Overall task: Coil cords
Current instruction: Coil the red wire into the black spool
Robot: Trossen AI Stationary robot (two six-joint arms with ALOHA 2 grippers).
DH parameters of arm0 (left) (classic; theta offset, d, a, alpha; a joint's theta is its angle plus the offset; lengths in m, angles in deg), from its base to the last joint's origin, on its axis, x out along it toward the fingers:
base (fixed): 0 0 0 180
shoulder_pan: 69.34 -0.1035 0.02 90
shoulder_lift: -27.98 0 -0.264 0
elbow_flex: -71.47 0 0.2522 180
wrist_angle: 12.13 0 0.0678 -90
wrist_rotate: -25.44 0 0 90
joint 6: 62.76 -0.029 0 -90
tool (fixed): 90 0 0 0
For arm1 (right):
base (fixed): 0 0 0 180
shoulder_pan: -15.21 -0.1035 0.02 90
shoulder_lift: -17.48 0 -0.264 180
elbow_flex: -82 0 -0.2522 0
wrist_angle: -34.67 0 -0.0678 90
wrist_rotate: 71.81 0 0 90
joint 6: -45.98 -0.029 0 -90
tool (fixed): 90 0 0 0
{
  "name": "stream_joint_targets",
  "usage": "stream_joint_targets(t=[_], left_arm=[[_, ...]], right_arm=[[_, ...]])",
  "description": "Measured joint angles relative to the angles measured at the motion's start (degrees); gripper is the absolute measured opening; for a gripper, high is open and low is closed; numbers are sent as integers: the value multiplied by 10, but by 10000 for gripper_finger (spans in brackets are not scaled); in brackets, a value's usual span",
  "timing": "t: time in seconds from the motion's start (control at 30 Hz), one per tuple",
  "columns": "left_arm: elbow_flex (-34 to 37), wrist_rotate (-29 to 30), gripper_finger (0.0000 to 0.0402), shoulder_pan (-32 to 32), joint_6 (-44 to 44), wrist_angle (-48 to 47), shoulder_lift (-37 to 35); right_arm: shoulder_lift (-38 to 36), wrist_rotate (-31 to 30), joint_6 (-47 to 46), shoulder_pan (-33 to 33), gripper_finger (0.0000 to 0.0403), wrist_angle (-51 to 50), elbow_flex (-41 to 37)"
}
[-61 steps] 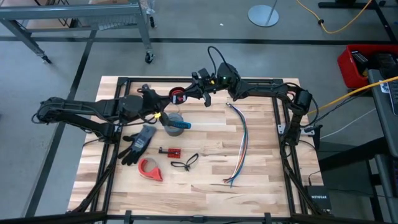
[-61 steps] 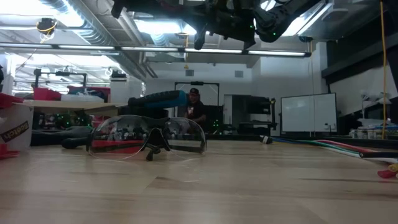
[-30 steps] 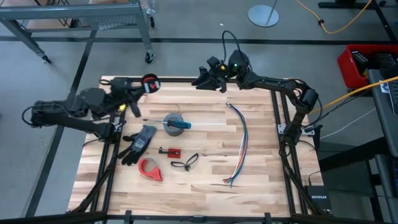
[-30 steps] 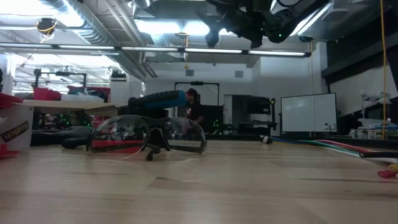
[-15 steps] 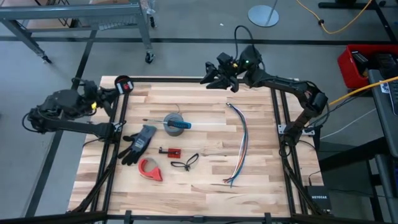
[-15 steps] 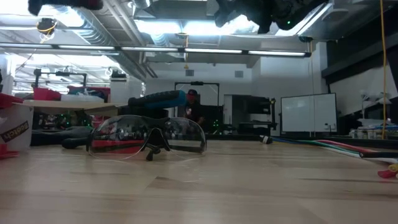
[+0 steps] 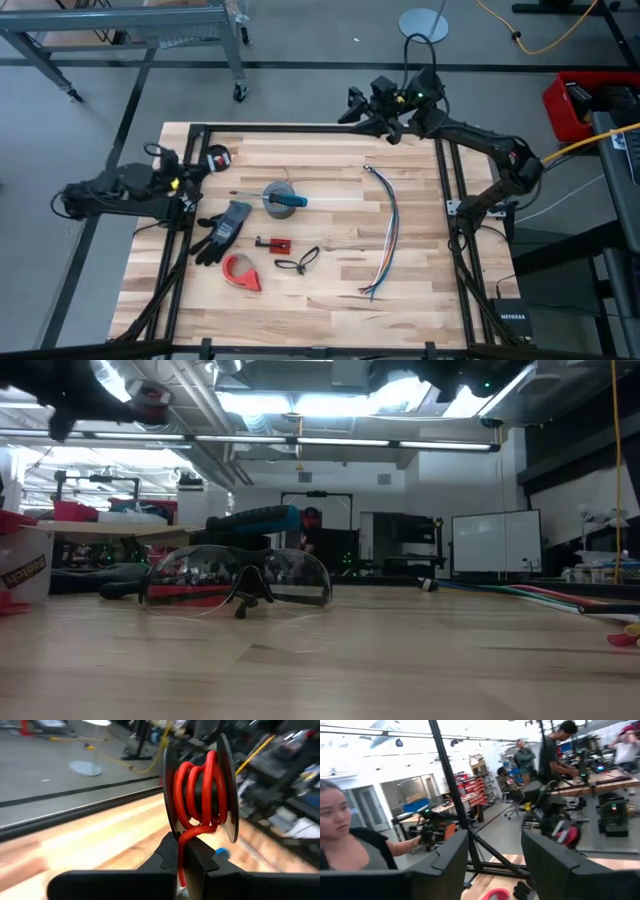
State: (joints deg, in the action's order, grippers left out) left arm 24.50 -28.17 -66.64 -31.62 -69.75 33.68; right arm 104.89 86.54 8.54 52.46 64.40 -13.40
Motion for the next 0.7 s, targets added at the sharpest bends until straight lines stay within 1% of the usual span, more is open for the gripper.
stream_joint_targets(t=[0.13,0.2,0.3,0.47,0.6,0.7], left_arm=[[79,-39,0,0,-32,125,-23],[112,-45,0,0,-49,184,-30],[155,-48,0,0,-51,247,-31],[212,-59,0,0,-4,325,-31],[243,-99,0,0,37,382,-31],[253,-137,0,0,58,398,-31]], right_arm=[[-24,-22,17,4,189,-1,-36],[-37,-36,27,4,189,0,-53],[-52,-58,46,4,189,0,-79],[-70,-95,70,2,189,1,-125],[-86,-132,91,2,189,1,-168],[-99,-155,97,2,189,2,-197]])
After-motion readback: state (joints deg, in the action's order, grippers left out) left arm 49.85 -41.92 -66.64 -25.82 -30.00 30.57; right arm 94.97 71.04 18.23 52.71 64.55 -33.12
